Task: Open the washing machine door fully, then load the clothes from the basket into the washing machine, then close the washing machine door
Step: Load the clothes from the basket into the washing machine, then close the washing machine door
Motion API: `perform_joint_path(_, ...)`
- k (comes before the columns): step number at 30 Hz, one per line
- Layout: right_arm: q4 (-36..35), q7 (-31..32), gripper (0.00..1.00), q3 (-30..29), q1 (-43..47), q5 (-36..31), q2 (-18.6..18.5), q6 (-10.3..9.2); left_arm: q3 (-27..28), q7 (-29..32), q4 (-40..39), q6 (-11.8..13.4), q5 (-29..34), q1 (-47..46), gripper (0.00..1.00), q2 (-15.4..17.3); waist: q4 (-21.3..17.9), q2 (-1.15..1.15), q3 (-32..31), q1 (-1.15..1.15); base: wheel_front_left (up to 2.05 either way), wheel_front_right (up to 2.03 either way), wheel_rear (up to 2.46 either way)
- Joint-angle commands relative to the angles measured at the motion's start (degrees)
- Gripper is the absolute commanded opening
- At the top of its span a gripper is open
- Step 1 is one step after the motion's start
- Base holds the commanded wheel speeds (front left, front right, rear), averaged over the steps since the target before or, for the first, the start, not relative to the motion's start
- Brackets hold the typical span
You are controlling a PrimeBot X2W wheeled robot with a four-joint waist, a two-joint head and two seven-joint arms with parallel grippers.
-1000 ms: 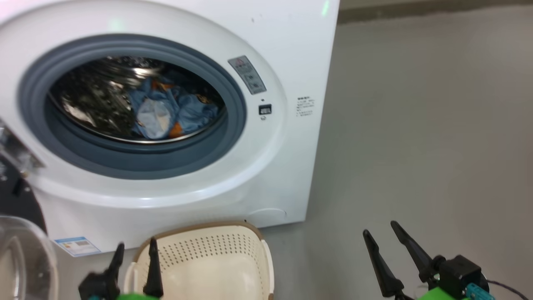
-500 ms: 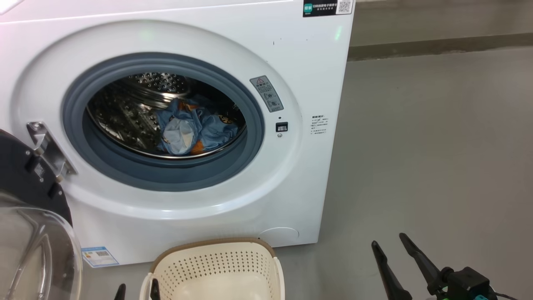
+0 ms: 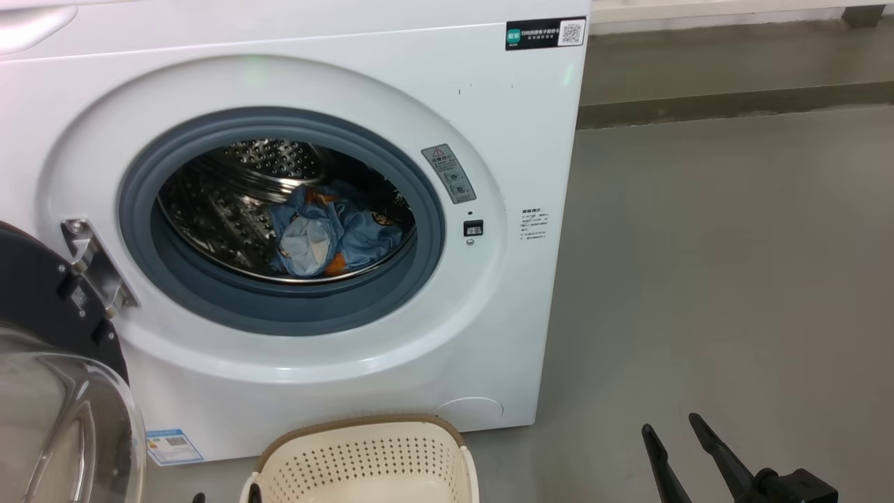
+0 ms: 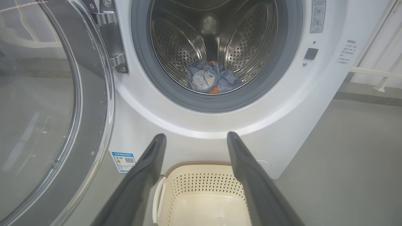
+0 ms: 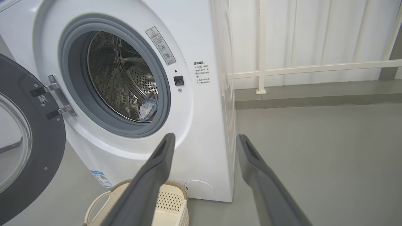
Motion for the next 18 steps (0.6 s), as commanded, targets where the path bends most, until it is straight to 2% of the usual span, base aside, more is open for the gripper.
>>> perform_joint_path(1, -1.2, -0.3, 1.00, 1.1, -1.0, -0.4, -0.7, 0.16, 1.9, -0.4, -1.9, 0.3, 0.7, -1.4, 1.00, 0.3, 0.0, 0.00, 0.1, 0.00, 0.00, 0.00, 0.00)
perform_joint_path(18, 1.9, -0.3, 1.00, 2.8, -5.0, -0.3, -1.9, 0.16, 2.3, -0.4, -1.1, -0.3, 0.4, -2.4, 1.00, 0.3, 1.1, 0.00, 0.4, 0.00, 0.00, 0.00, 0.00)
